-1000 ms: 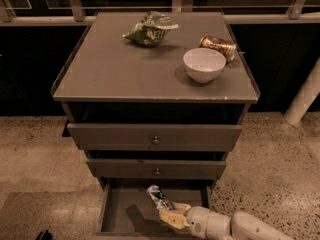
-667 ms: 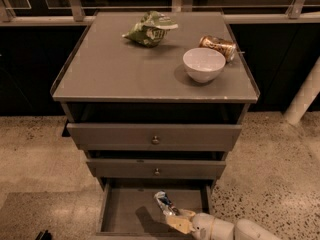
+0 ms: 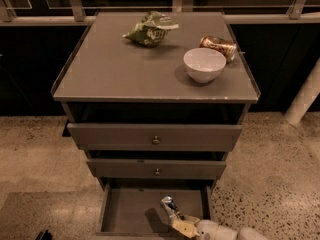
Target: Place redbull can into bottom drawer
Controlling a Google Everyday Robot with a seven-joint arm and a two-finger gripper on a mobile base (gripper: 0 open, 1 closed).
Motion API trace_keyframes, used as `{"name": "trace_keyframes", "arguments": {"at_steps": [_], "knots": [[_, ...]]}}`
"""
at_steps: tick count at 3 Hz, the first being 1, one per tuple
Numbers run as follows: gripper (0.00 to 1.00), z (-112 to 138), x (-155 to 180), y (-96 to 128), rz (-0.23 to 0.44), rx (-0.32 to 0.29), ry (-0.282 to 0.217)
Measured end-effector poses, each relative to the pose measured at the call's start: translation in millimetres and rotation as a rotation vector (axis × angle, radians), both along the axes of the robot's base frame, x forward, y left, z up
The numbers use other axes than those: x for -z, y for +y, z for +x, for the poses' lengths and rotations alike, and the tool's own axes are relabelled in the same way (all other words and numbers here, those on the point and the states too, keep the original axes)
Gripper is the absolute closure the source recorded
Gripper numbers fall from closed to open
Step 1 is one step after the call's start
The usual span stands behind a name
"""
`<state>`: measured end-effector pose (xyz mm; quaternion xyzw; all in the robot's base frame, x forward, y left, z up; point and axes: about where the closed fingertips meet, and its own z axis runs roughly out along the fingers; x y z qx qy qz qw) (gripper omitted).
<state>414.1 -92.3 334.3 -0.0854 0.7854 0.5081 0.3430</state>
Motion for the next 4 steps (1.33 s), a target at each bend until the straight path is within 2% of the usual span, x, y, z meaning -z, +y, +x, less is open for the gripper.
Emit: {"name": "trace_keyframes", "arguments": {"at_steps": [2, 3, 4], "knots": [[1.00, 16, 20, -17, -0.009, 0.041, 0.036], [1.00, 48, 47, -23, -0.026, 0.014, 0.081], [1.00, 68, 83, -26, -0.014, -0.039, 0.137]]}}
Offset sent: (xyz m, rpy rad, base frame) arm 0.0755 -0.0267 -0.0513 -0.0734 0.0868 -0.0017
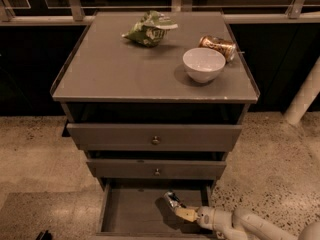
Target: Place redbull can into bottom drawer
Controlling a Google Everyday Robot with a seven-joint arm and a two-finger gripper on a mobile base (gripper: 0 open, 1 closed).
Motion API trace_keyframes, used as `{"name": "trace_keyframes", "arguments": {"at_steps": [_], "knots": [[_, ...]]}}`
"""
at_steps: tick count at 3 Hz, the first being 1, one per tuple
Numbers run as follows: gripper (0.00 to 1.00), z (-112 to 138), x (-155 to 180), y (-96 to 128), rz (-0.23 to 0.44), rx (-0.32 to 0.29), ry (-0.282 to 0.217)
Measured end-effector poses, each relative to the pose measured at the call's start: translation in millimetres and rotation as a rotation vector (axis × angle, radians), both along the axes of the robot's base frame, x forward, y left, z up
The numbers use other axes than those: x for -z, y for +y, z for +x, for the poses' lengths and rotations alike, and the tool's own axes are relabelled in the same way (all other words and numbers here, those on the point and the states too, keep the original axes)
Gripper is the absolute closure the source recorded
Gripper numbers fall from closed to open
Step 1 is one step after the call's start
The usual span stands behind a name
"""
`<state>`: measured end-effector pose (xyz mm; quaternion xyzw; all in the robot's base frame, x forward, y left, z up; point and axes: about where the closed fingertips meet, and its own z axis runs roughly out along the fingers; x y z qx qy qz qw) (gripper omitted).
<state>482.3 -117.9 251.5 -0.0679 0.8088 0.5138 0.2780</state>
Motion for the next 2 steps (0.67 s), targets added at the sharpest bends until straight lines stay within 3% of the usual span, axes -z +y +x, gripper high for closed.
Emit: {"name": "trace_keyframes", "arguments": {"at_steps": [1, 2], "knots": [[1.00, 10.0, 28.8, -3.4, 0.011, -0.014, 0.039], [1.00, 15.5, 30.7, -6.6, 0.008, -0.010, 0.033]]}}
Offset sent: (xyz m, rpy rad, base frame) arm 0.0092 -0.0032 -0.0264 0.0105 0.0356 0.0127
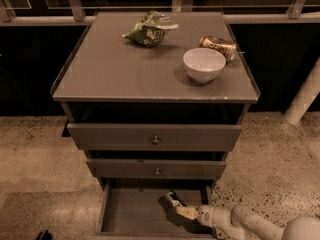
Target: Place redbull can into bottom drawer
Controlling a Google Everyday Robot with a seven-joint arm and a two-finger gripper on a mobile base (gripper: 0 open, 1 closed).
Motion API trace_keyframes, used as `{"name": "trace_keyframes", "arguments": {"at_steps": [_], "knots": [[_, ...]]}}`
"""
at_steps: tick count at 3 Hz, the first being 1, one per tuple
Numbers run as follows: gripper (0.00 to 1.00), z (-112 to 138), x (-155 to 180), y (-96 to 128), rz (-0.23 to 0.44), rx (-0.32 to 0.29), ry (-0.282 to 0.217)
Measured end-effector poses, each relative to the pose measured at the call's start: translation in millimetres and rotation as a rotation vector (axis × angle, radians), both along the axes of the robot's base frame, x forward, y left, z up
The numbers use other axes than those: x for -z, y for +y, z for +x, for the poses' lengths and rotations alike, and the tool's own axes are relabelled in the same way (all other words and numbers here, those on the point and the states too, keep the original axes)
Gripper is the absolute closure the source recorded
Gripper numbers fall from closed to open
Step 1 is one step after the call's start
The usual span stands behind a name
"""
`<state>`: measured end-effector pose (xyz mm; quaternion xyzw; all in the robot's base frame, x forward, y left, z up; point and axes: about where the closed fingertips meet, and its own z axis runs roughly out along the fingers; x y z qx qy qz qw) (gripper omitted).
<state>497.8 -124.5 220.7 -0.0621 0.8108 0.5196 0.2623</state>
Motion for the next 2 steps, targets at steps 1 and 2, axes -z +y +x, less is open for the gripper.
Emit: {"name": "trace_keyframes", "arguments": {"at_steps": [1, 2], "knots": [[0.87, 0.0, 0.0, 0.0, 0.000, 0.000, 0.000], [0.63, -1.6, 5.8, 3.4, -0.021, 0.017, 0.012]]}}
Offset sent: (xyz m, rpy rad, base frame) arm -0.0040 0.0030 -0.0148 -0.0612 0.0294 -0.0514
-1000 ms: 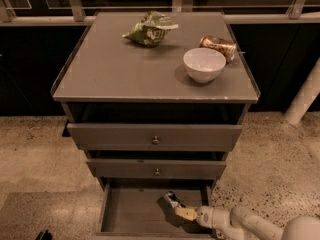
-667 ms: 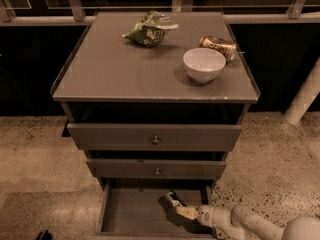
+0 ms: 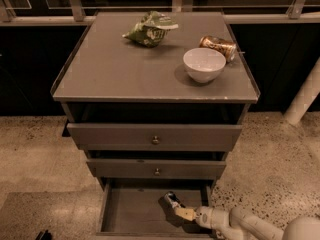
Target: Place redbull can into bottom drawer
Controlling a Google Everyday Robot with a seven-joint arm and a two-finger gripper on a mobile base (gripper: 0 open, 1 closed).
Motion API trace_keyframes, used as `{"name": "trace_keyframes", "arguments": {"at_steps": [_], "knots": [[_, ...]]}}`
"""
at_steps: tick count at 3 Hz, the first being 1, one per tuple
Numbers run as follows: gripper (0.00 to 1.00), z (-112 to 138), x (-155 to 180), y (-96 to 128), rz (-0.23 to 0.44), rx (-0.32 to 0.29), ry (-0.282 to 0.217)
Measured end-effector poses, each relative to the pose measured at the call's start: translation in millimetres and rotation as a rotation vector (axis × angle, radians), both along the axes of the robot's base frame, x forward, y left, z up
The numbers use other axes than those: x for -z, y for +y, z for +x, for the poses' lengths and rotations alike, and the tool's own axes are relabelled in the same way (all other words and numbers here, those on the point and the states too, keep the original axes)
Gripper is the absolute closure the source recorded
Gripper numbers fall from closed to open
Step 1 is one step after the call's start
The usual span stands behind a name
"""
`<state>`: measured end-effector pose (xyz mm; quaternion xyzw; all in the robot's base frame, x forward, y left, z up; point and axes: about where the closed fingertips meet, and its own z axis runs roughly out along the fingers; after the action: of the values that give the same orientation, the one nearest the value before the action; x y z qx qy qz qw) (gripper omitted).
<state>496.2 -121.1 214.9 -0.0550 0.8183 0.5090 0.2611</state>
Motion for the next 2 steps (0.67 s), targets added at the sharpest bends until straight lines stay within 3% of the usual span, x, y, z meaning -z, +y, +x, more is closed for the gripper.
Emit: {"name": "trace_keyframes", "arguments": {"at_steps": [2], "knots": [[0.17, 0.0, 1.3, 0.5, -0.004, 0.002, 0.002]]}}
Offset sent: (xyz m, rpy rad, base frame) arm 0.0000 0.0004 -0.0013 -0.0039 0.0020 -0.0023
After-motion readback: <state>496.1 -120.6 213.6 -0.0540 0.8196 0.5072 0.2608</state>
